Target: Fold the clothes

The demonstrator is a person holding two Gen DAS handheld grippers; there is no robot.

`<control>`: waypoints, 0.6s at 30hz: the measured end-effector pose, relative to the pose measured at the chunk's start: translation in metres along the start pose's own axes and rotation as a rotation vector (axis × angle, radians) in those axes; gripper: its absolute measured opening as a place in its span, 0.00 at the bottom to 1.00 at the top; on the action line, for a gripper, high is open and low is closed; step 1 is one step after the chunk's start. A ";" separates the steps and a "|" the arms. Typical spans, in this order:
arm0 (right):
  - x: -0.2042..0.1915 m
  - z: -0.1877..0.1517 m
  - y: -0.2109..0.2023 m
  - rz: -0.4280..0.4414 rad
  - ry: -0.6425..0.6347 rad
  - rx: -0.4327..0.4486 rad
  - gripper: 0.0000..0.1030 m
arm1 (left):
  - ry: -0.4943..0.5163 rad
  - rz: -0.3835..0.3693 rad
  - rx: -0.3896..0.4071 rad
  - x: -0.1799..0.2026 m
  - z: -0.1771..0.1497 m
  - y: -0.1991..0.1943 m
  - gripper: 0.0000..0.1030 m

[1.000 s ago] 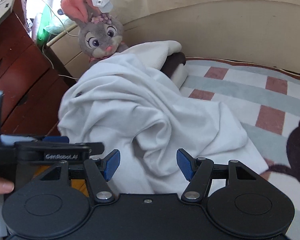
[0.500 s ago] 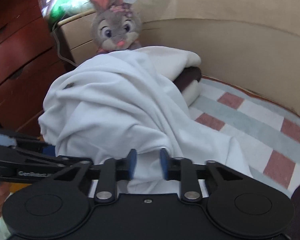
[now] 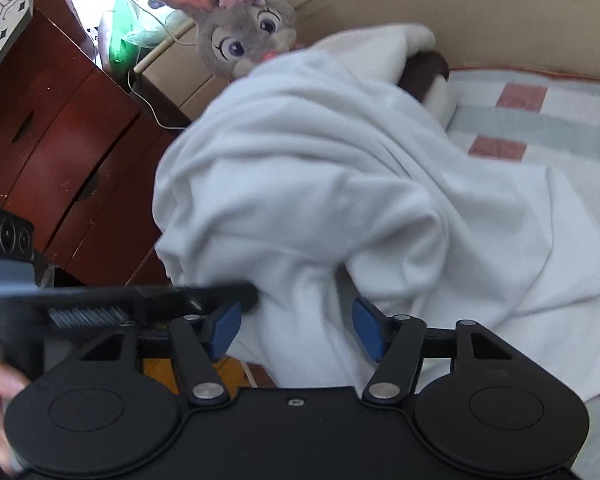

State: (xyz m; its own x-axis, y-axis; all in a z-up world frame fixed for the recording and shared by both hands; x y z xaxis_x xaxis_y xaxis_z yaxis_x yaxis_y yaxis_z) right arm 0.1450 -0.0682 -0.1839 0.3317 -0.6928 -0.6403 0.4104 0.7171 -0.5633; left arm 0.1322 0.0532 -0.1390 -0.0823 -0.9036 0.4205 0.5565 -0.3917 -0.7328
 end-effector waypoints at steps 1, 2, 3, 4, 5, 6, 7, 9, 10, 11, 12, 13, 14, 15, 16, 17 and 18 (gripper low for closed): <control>0.003 -0.004 0.001 0.007 0.020 -0.011 0.65 | -0.037 -0.031 -0.006 -0.004 0.000 -0.001 0.14; 0.006 -0.008 0.002 0.014 0.039 -0.021 0.65 | -0.075 -0.061 -0.012 -0.007 -0.001 -0.001 0.14; 0.006 -0.012 0.001 0.036 0.054 -0.018 0.65 | -0.069 -0.055 -0.014 -0.007 -0.001 -0.002 0.14; 0.005 -0.016 -0.001 0.057 0.067 -0.013 0.65 | -0.063 -0.049 -0.017 -0.006 -0.001 -0.002 0.14; 0.000 -0.017 -0.006 0.063 0.047 0.009 0.62 | -0.024 -0.034 -0.012 0.000 -0.001 -0.004 0.14; -0.004 -0.018 -0.010 0.070 0.027 0.032 0.51 | 0.012 -0.052 -0.012 0.010 -0.001 -0.008 0.14; -0.008 -0.019 -0.015 0.076 0.006 0.054 0.42 | 0.048 -0.069 -0.013 0.021 0.000 -0.011 0.14; -0.019 -0.019 -0.026 0.093 -0.027 0.098 0.16 | 0.129 -0.108 -0.006 0.044 0.000 -0.020 0.14; -0.025 -0.018 -0.034 0.097 -0.041 0.122 0.14 | 0.174 -0.130 0.001 0.057 0.001 -0.026 0.14; -0.029 -0.016 -0.046 0.090 -0.063 0.156 0.14 | 0.229 -0.141 0.014 0.070 0.003 -0.033 0.14; -0.034 -0.015 -0.059 0.084 -0.079 0.186 0.14 | 0.268 -0.159 0.021 0.081 0.004 -0.038 0.14; -0.039 -0.014 -0.072 0.078 -0.093 0.216 0.14 | 0.294 -0.198 0.028 0.094 0.005 -0.046 0.14; -0.040 -0.013 -0.086 0.082 -0.083 0.248 0.14 | 0.312 -0.242 0.030 0.106 0.007 -0.052 0.14; -0.041 -0.011 -0.101 0.086 -0.072 0.279 0.14 | 0.326 -0.277 0.032 0.119 0.010 -0.057 0.14; -0.041 -0.010 -0.116 0.084 -0.067 0.307 0.14 | 0.341 -0.312 0.034 0.131 0.012 -0.063 0.14; -0.041 -0.008 -0.130 0.071 -0.067 0.332 0.14 | 0.355 -0.346 0.035 0.144 0.015 -0.068 0.14; -0.041 -0.005 -0.143 0.057 -0.067 0.356 0.14 | 0.367 -0.381 0.034 0.154 0.016 -0.072 0.14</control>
State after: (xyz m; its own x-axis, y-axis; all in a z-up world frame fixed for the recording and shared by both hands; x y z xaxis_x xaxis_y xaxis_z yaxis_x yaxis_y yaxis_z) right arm 0.0679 -0.1419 -0.0793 0.4129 -0.6641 -0.6233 0.6556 0.6918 -0.3027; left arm 0.0928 -0.0554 -0.0128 -0.5641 -0.7023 0.4343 0.4568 -0.7036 -0.5444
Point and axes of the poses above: each gripper's, at about its wrist camera, not at the fingertips, and y roughly the way its jaws point, x to its right, z to its top, the point moved 9 cm from there along y, roughly the way its jaws point
